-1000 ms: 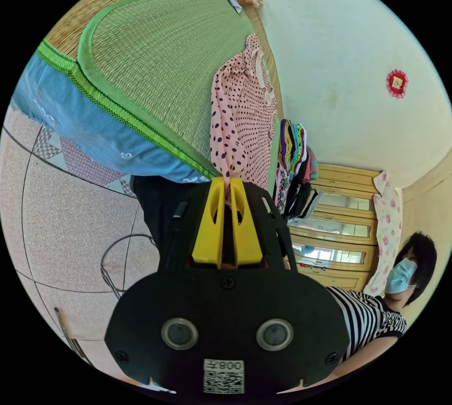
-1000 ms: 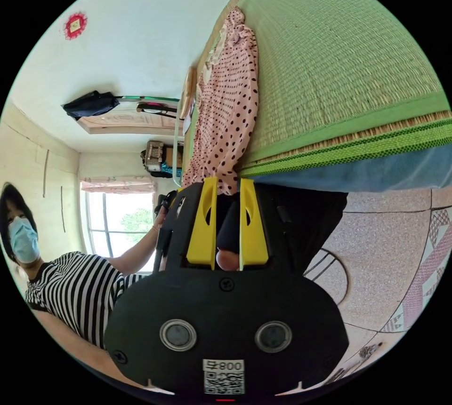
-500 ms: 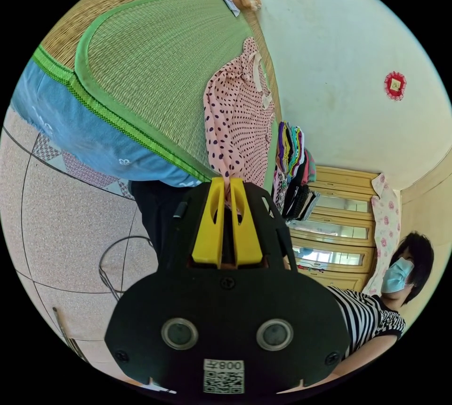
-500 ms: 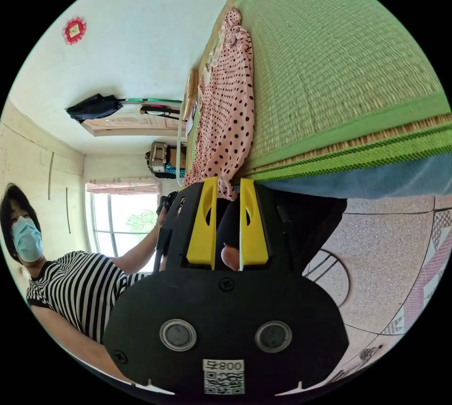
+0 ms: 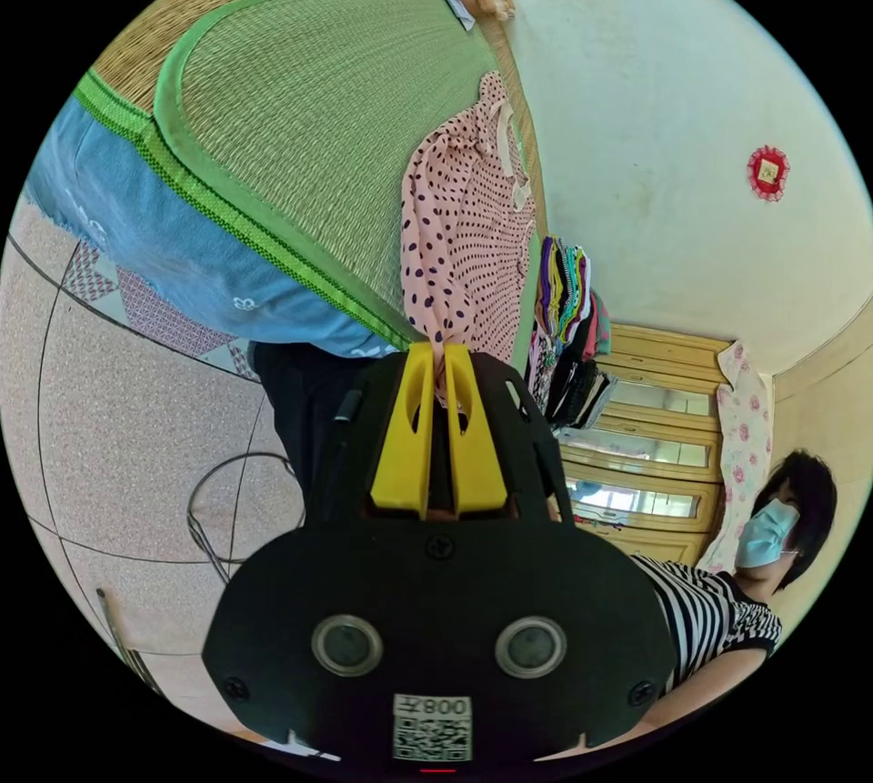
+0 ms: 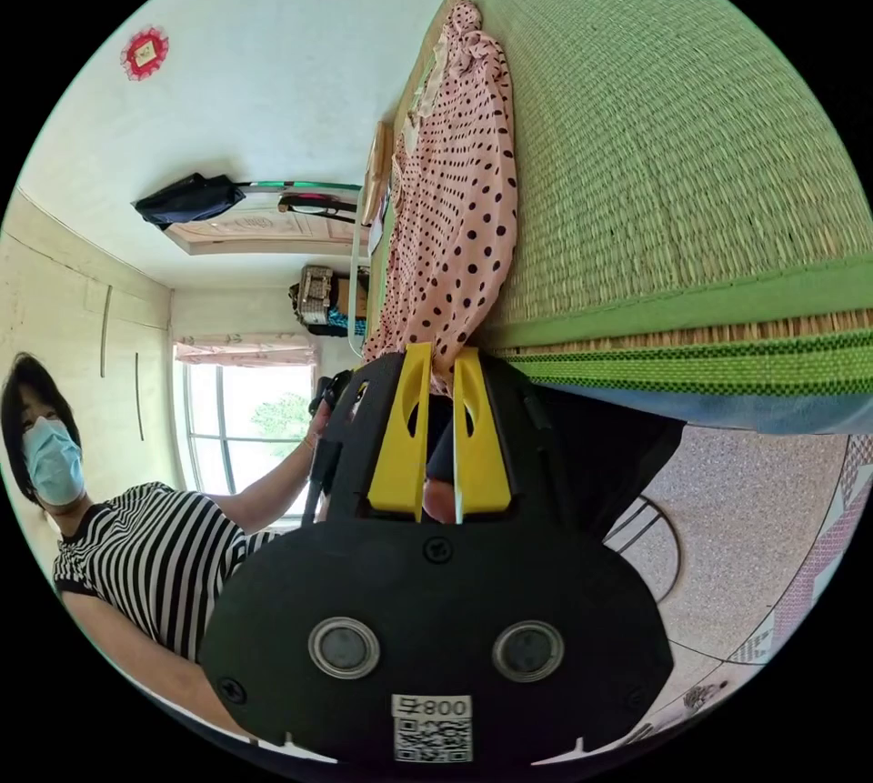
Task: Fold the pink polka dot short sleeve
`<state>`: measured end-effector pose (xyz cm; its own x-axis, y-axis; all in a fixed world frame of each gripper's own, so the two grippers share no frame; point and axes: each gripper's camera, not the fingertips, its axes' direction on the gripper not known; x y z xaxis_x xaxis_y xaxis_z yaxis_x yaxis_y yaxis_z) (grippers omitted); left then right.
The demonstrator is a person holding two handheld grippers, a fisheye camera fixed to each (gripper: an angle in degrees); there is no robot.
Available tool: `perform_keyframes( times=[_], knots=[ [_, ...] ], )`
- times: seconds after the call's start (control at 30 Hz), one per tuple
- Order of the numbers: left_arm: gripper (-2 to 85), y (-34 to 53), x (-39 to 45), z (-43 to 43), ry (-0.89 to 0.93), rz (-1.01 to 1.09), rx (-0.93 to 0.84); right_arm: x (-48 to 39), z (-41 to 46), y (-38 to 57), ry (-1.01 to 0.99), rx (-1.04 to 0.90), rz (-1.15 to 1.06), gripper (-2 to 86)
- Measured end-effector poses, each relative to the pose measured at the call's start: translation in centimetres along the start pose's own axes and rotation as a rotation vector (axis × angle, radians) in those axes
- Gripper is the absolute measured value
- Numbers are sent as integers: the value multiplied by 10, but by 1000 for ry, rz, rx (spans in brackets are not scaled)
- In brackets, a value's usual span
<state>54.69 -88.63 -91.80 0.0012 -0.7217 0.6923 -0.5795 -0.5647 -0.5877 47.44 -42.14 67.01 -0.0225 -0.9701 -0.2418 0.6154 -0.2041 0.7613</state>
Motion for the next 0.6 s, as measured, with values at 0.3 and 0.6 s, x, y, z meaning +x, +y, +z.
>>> perform_keyframes(
  times=[0.3,0.6],
  knots=[
    [18,19,4,-27,38,22,0,-6,-26,19,-15,3,-23,7],
    [17,68,-1,-66,125,43,-4,-33,-66,70,-66,22,-96,3]
  ],
)
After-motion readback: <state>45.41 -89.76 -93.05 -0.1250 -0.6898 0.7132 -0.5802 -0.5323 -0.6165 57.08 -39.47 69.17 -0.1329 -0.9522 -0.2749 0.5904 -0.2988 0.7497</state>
